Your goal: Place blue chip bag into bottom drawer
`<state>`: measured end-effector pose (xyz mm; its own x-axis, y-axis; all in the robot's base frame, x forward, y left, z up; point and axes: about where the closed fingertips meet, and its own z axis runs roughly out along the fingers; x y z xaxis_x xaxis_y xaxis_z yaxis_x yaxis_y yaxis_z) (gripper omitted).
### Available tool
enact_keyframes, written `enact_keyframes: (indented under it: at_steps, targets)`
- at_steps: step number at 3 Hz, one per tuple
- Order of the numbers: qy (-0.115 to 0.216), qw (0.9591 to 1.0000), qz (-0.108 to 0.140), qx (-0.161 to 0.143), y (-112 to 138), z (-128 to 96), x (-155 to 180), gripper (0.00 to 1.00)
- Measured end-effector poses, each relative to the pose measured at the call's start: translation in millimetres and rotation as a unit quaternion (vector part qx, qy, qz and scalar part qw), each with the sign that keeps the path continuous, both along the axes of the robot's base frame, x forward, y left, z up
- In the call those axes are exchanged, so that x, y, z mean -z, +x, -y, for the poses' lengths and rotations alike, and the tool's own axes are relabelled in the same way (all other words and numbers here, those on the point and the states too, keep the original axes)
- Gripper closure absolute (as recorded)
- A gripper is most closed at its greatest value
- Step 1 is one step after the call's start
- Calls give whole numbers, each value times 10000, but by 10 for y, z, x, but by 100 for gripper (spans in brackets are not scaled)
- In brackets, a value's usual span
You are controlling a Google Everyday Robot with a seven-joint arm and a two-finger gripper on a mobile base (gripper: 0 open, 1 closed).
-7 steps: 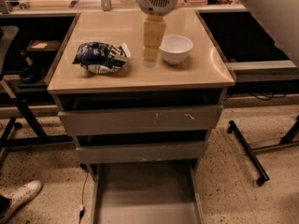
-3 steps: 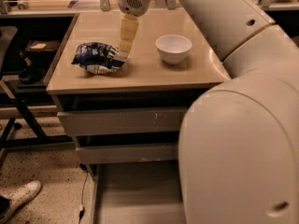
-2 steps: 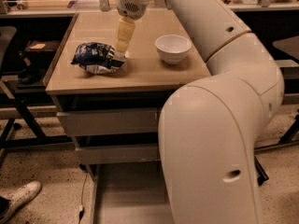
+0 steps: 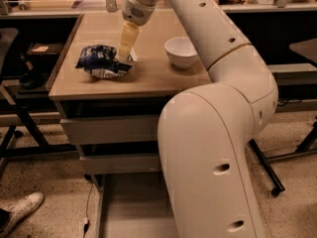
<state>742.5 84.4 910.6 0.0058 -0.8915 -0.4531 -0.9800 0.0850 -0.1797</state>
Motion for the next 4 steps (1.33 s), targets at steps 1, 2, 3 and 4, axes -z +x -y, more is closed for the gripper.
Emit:
enact_keyframes:
  at_steps: [1,2,3,4]
  targets:
    - [81,9998,-142,-81,2,-146,198,0]
    - [73,9994,-316,-107,-34,-283,387,0]
    - [-40,9984,-549,-128,-101,-447,591,0]
    - [-46,9965,-823,-104,-130,-544,767,0]
